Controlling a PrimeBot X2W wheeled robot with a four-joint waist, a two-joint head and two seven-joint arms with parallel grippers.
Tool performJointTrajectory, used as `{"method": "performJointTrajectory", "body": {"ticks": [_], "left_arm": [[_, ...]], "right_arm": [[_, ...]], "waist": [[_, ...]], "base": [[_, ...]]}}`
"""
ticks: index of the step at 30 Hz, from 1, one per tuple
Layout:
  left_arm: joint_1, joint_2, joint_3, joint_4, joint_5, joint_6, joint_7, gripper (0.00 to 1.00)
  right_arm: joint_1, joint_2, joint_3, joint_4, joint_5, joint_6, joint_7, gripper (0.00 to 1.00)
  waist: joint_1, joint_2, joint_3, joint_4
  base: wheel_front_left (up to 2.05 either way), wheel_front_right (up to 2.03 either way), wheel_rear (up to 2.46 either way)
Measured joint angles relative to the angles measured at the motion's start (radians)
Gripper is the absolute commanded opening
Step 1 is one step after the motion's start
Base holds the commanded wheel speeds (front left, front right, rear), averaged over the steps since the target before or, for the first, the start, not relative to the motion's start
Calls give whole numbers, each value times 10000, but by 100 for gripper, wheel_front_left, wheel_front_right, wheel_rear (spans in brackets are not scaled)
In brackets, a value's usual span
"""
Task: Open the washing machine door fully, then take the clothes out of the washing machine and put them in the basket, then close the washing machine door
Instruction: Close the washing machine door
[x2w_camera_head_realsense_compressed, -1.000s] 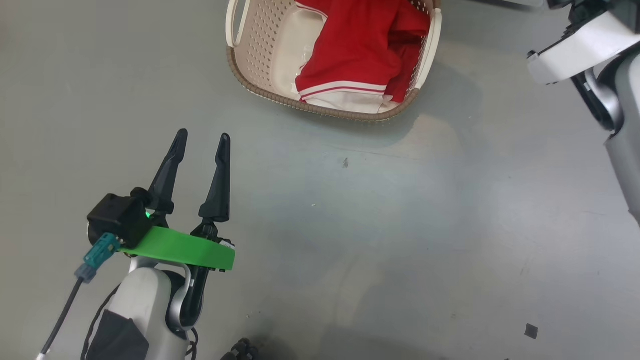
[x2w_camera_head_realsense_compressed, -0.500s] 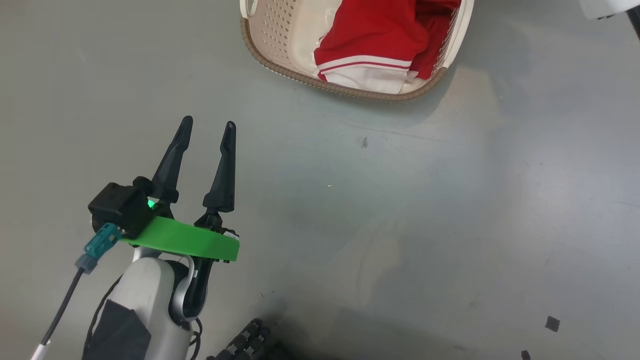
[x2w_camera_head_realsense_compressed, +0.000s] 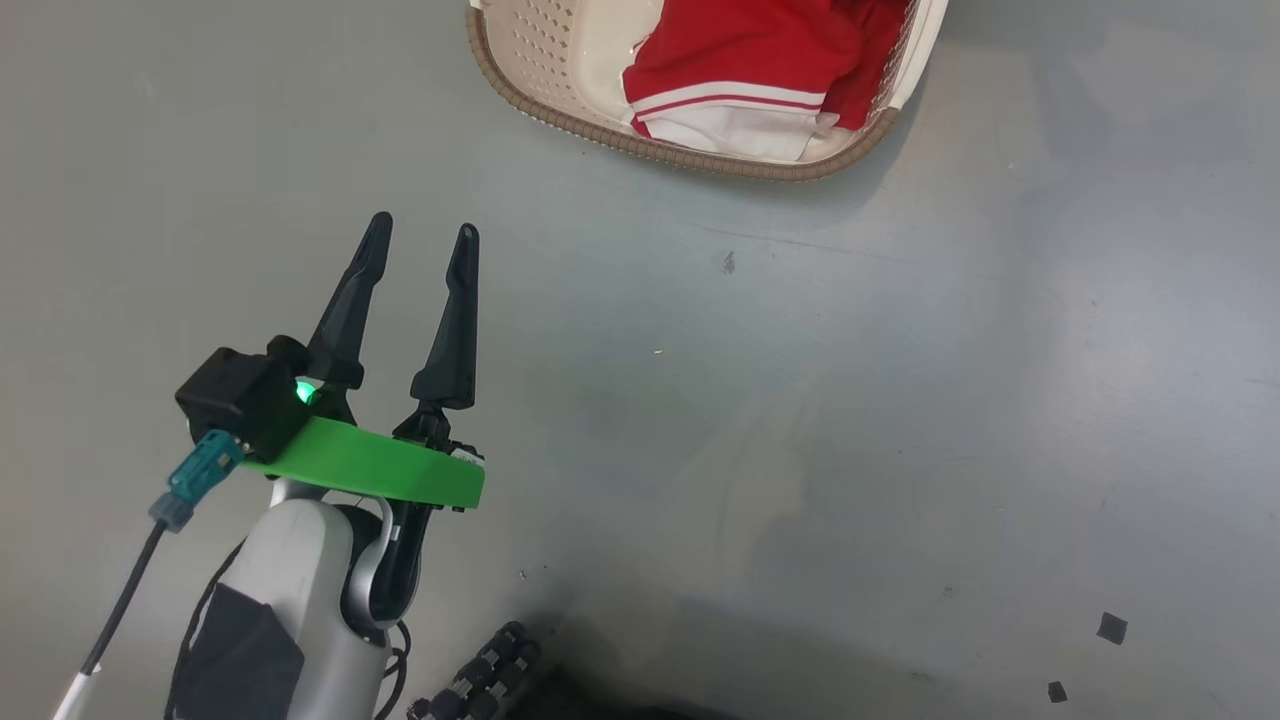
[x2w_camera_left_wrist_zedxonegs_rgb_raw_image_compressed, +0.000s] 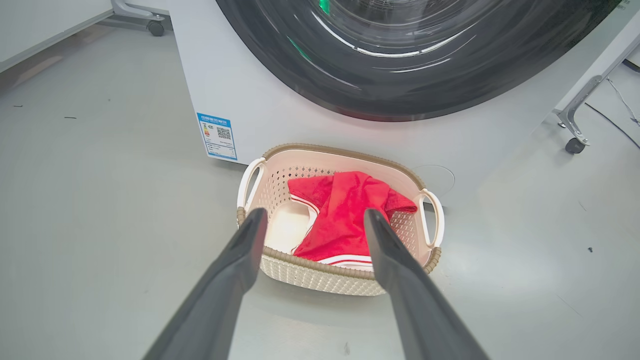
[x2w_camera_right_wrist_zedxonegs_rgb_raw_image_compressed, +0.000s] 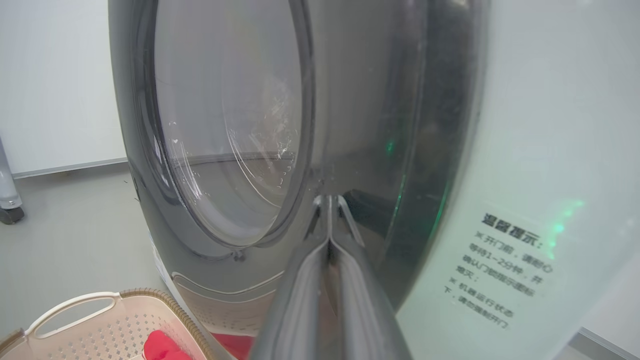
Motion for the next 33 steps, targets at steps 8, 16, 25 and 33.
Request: {"method": "performJointTrajectory", "body": {"ticks": [8,16,25,33], "left_arm": [[-135,-10,-109,61,-23,0,0,100],[-272,-10,-88,247,-29,-4,0,100],[-274,-10,75,539,23,-8,0,100],[-262,-13,426,1032,460,-8,0,100]], "right_arm": [[-307,190,146,322,-117,0,-48,0],[-343,324,234,848,-196,0,-255,0],[138,451,190,1430,-142,-96,-556,0],[1962,1185,0,1661,474,-197,-667,0]], "waist": [[0,0,58,-56],[0,1,-74,-115],[0,0,-580,-235],[0,0,-1465,-491]], "base": [[0,0,0],[0,0,0],[0,0,0],[0,0,0]]}}
